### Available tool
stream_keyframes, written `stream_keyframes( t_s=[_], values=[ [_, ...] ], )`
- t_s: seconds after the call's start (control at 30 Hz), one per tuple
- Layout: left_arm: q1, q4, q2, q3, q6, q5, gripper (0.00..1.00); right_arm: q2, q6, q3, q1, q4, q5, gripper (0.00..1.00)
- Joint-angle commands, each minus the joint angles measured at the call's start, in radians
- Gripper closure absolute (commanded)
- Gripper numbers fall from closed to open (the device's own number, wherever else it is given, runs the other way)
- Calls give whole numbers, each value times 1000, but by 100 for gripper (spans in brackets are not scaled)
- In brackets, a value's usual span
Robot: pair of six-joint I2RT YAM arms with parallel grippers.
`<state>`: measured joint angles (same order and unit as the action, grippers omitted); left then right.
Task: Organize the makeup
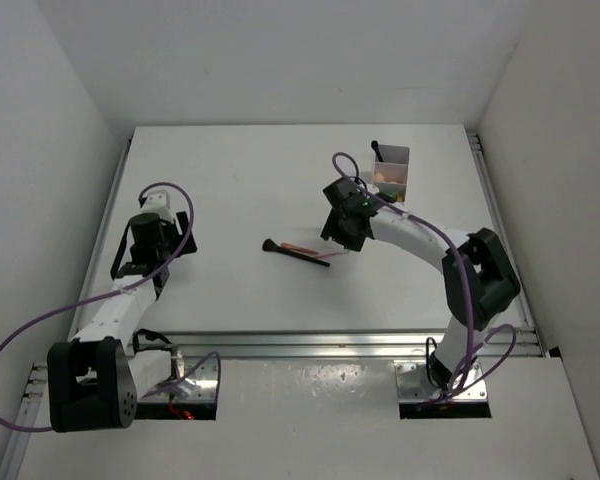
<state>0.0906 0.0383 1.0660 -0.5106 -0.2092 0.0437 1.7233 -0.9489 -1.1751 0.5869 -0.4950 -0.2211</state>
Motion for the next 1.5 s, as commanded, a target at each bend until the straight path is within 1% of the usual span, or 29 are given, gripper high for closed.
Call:
stream_keyframes(
  t_s=[0.0, 0.03, 0.1, 0.13, 0.2, 0.23, 0.43, 0.6, 0.73, 0.8, 1.03, 1.1, 1.2, 1.23, 1.33, 1.37, 1.47],
  values=[
    [-22, 81, 12, -61, 34, -12, 23, 56, -476, -98, 18, -221, -168, 46],
    [-31, 81, 23, -71, 34, -11, 23, 79, -608, -125, 13, -265, -164, 46],
    [-40, 81, 32, -71, 34, -11, 23, 105, -660, -155, 10, -295, -169, 45],
    [-40, 81, 32, -71, 34, -11, 23, 117, -735, -152, 8, -292, -175, 45],
    [-40, 57, 32, -82, 43, -11, 23, 128, -767, -143, -4, -280, -160, 45],
    [-40, 57, 32, -91, 44, -11, 23, 149, -818, -144, -4, -286, -156, 45],
    [-40, 6, 32, -100, 53, 22, 23, 229, -869, -207, -42, -300, -121, 45],
    [-40, 6, 32, -109, 62, 41, 23, 303, -893, -265, -55, -278, -81, 46],
    [-40, 6, 41, -109, 71, 53, 23, 364, -912, -323, -56, -313, -29, 46],
    [-40, 6, 42, -109, 82, 74, 23, 374, -927, -319, -56, -309, 5, 46],
    [-40, 6, 51, -109, 93, 85, 23, 383, -970, -275, -52, -323, 54, 47],
    [-40, 6, 51, -109, 93, 94, 23, 368, -973, -244, -53, -323, 45, 50],
    [-40, 6, 51, -98, 93, 104, 23, 361, -975, -215, -67, -323, 38, 61],
    [-40, 15, 51, -98, 93, 104, 23, 360, -966, -196, -85, -321, 45, 70],
    [-40, 15, 51, -98, 93, 113, 23, 357, -946, -179, -99, -335, 34, 80],
    [-40, 15, 51, -98, 93, 122, 23, 361, -946, -160, -104, -336, 29, 86],
    [-40, 25, 42, -89, 93, 133, 23, 340, -939, -135, -127, -320, 12, 92]
  ],
)
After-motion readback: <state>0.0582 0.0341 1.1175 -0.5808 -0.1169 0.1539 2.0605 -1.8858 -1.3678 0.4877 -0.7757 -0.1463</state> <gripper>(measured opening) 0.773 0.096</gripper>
